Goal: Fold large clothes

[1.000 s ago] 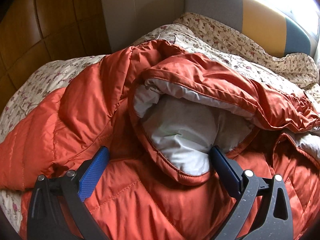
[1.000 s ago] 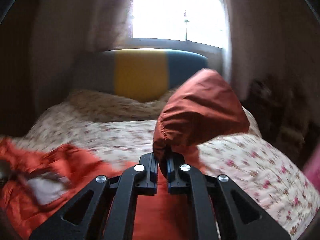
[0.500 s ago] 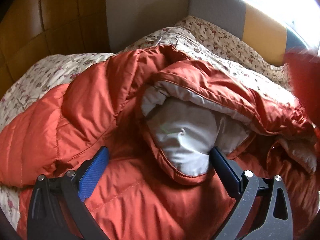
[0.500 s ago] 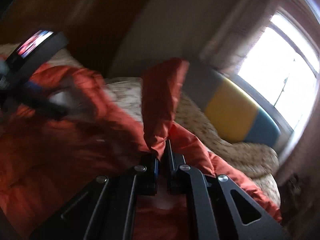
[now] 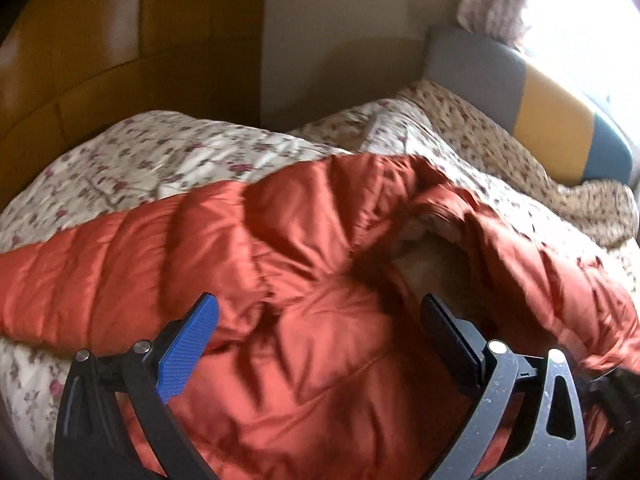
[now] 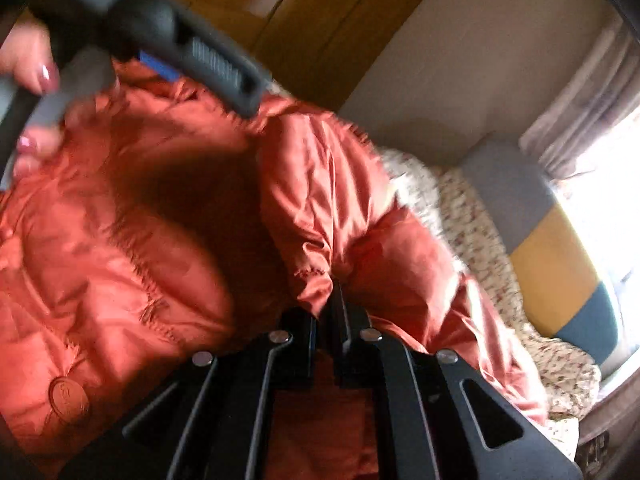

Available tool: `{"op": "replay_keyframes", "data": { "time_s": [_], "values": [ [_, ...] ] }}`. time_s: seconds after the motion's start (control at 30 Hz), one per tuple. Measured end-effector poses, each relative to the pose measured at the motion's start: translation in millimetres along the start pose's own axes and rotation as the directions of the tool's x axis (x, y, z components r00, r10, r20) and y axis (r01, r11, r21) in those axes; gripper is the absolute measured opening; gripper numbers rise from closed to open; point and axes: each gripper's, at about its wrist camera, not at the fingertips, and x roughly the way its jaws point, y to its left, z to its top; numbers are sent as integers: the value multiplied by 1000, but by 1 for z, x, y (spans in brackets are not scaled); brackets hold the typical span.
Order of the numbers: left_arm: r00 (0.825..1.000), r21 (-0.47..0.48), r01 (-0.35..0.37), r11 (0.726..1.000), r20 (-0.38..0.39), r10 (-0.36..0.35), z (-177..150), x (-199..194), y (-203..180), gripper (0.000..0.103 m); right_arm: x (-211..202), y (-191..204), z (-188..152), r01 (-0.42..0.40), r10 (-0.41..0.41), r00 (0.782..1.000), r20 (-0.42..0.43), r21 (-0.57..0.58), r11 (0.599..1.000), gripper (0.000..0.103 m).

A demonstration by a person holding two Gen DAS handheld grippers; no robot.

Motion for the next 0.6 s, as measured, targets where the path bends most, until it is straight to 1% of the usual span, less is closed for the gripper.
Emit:
{"op": "replay_keyframes", "data": {
  "time_s": [0.1, 0.13, 0.17, 0.2, 0.23, 0.27, 0.3, 0.37, 0.4, 0.43, 0.47, 0.53, 0.57, 0.6],
  "values": [
    [1000, -45, 23, 999, 18, -23, 2, -9, 9, 100, 7, -8, 4, -19, 19, 1000, -10, -4, 1000, 10],
    [999, -54, 33, 998, 29, -31, 3, -13, 10, 100, 6, -9, 5, -29, 29, 1000, -9, 2, 1000, 14],
    [999, -57, 40, 998, 39, -37, 4, -16, 9, 100, 1, -13, 5, -47, 47, 999, -1, 18, 999, 25],
    [997, -54, 52, 997, 54, -50, 5, -21, 7, 100, -8, -18, 4, -76, 75, 997, 19, 40, 996, 40],
    [996, -46, 61, 997, 64, -58, 6, -25, 4, 100, -21, -19, -2, -76, 72, 996, 58, 63, 995, 67],
    [995, -38, 68, 997, 71, -65, 8, -28, -1, 100, -31, -17, 2, -67, 60, 994, 90, 75, 995, 70],
    [994, -31, 76, 997, 75, -73, 10, -29, -4, 100, -41, -20, 2, -64, 53, 992, 111, 98, 993, 70],
    [992, -16, 94, 995, 84, -92, 13, -32, -12, 100, -55, -43, -1, -102, 77, 989, 130, 198, 975, 65],
    [991, -7, 103, 995, 91, -102, 13, -35, -19, 100, -60, -54, -2, -99, 65, 987, 146, 240, 966, 64],
    [989, 7, 114, 993, 93, -114, 12, -36, -26, 100, -67, -66, -5, -75, 29, 987, 157, 293, 953, 62],
    [988, 23, 128, 992, 87, -129, 11, -37, -34, 100, -76, -75, -7, -45, -12, 987, 160, 350, 936, 57],
    [984, 50, 154, 987, 84, -158, 7, -40, -51, 100, -86, -101, -14, 17, -95, 985, 147, 456, 890, 53],
    [981, 66, 171, 983, 81, -176, 6, -42, -61, 100, -91, -118, -21, 81, -168, 979, 117, 533, 842, 51],
    [979, 80, 184, 980, 75, -190, 4, -43, -69, 100, -94, -135, -28, 151, -239, 969, 68, 604, 783, 50]
  ]
}}
